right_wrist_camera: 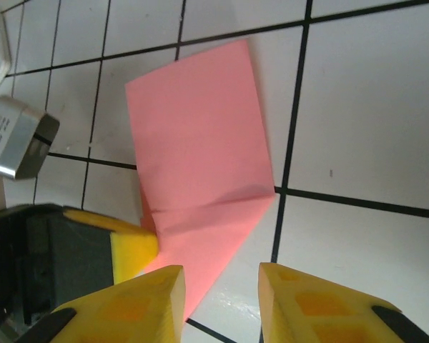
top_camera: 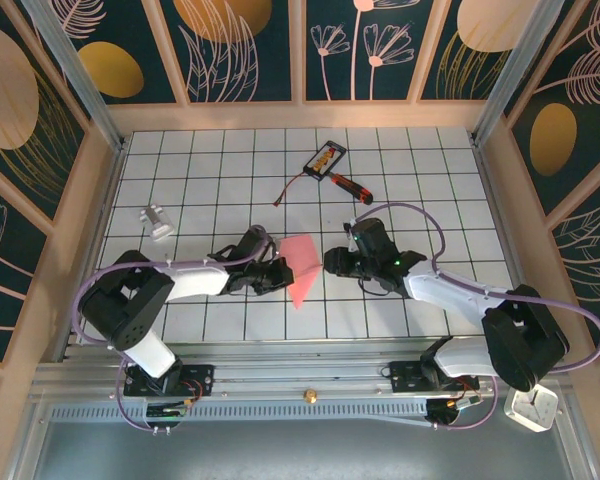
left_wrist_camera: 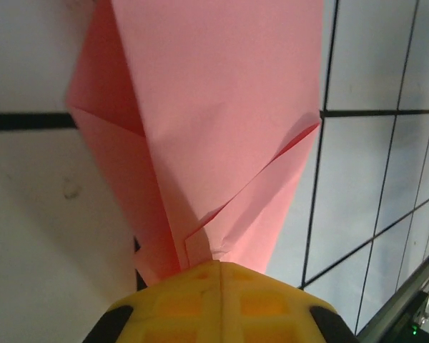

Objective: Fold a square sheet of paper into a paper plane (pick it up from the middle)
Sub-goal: Turn over the paper at the bottom-center of the table.

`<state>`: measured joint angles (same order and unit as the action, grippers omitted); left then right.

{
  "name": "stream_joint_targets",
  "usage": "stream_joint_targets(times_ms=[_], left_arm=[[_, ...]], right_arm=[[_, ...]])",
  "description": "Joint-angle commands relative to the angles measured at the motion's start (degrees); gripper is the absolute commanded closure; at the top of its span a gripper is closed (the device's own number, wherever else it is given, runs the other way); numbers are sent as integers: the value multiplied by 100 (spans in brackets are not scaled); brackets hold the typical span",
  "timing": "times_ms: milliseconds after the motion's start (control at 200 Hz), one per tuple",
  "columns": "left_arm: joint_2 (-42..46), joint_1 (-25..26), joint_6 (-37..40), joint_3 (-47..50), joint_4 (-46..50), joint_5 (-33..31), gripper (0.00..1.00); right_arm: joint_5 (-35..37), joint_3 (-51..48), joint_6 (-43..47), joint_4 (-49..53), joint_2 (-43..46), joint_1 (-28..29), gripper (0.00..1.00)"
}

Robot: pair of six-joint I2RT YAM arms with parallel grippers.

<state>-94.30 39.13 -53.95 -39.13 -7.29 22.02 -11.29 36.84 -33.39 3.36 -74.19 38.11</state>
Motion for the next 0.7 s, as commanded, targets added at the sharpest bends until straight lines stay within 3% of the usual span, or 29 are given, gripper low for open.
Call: stream_joint_targets(times_ms=[0, 390, 696], left_arm=[[-285, -196, 566, -144, 97, 427, 97], [-1080, -209, 1837, -622, 310, 1696, 100], [-1354, -180, 2491, -979, 824, 1769, 100]], right_arm=[[-46, -139, -57, -49, 9, -85, 67], [-763, -534, -457, -426, -71, -598, 63], [-928, -848, -714, -977, -514, -642, 61]])
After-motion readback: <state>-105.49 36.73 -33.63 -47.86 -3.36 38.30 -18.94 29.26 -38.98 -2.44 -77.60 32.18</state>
